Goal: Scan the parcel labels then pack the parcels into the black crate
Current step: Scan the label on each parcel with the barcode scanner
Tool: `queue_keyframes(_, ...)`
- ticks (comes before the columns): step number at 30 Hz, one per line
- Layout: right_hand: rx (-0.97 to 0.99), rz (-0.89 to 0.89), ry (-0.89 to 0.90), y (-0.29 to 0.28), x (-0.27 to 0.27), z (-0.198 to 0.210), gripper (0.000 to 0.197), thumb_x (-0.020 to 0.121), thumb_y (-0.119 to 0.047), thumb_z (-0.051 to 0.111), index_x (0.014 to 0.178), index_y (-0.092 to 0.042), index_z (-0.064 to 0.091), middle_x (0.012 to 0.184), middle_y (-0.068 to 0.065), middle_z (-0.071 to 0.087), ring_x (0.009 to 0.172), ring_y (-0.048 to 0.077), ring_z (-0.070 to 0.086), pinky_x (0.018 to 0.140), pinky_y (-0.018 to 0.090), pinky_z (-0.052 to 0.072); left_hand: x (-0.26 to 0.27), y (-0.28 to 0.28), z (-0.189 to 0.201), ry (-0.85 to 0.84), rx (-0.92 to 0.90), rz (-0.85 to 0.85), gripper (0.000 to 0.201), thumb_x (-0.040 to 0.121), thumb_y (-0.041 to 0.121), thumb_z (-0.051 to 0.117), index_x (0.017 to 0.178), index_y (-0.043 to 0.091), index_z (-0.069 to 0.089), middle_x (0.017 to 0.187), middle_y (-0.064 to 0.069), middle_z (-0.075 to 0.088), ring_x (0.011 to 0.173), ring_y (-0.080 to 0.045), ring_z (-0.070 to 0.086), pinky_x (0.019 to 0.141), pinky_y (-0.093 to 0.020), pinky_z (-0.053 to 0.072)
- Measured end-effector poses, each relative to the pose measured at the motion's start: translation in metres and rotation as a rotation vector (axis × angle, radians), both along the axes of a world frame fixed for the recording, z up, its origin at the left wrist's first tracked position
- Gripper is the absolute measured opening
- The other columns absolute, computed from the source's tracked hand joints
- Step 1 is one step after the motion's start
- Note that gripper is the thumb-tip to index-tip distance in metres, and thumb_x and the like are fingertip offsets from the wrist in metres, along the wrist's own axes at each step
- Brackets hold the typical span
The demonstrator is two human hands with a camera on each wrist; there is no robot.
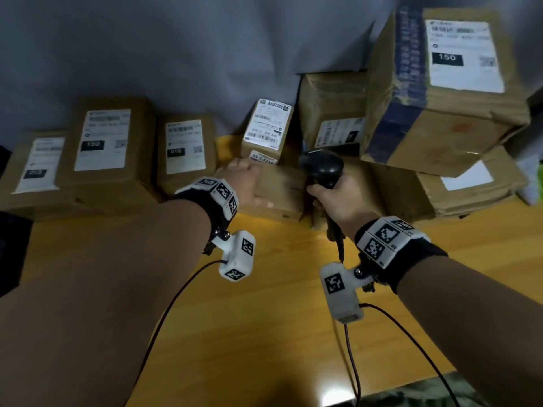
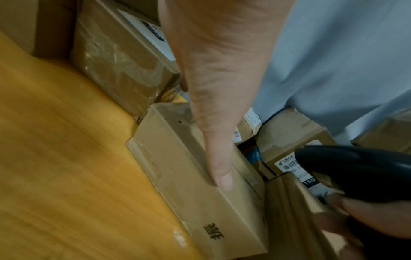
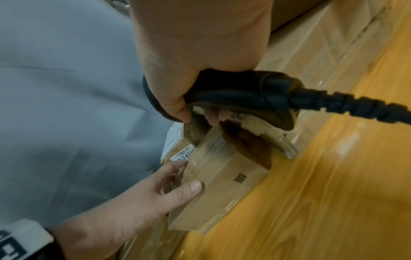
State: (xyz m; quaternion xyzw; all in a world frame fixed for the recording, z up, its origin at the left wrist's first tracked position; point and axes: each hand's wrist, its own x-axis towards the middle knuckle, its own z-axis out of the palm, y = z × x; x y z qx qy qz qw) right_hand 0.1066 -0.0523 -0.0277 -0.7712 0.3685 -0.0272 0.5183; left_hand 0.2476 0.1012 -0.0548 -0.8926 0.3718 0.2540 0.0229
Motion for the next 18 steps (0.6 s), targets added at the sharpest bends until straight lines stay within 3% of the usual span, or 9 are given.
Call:
queue_keyframes(3, 0.001, 0.0, 0.066, -0.016, -0.006, -0.007, 0.005, 0.084, -0.015, 0.067, 0.086, -0.016, 0.063, 0.083, 0.009, 0.069, 0.079, 0.025, 0.067, 0.08, 0.044, 0.058, 0.0, -0.004, 0.001, 0.031, 0.033, 0.05, 0.107, 0.069, 0.064, 0.071, 0.15, 0.018, 0.017, 0.157, -0.012, 0.014, 0.142, -0.036, 0.013, 0.113, -0.052, 0.027)
queue_keyframes(7, 0.005, 0.043, 0.125, -0.03, -0.009, -0.013, 0.022, 0.08, -0.019, 0.068, 0.099, -0.009, 0.065, 0.084, 0.013, 0.071, 0.075, 0.027, 0.068, 0.078, 0.049, 0.058, -0.01, -0.007, 0.009, 0.037, 0.033, 0.077, 0.102, 0.067, 0.057, 0.076, 0.147, 0.023, 0.024, 0.148, -0.011, 0.028, 0.136, -0.035, 0.021, 0.108, -0.05, 0.032)
queue_keyframes(12, -0.031, 0.132, 0.142, -0.044, -0.022, -0.018, 0.027, 0.08, -0.024, 0.068, 0.101, -0.008, 0.063, 0.083, 0.012, 0.07, 0.08, 0.029, 0.068, 0.078, 0.046, 0.058, -0.055, -0.012, 0.006, -0.023, 0.139, 0.066, 0.103, 0.069, 0.052, 0.076, 0.146, 0.015, 0.019, 0.142, -0.013, 0.029, 0.131, -0.032, 0.024, 0.102, -0.044, 0.038)
queue_keyframes(18, -0.059, 0.27, 0.155, -0.064, -0.048, -0.014, 0.027, 0.08, -0.025, 0.066, 0.098, -0.004, 0.065, 0.076, 0.011, 0.07, 0.077, 0.028, 0.068, 0.075, 0.043, 0.057, -0.101, -0.02, 0.011, -0.059, 0.232, 0.13, 0.104, 0.069, 0.068, 0.065, 0.145, 0.012, 0.02, 0.139, -0.011, 0.038, 0.127, -0.033, 0.032, 0.104, -0.044, 0.037)
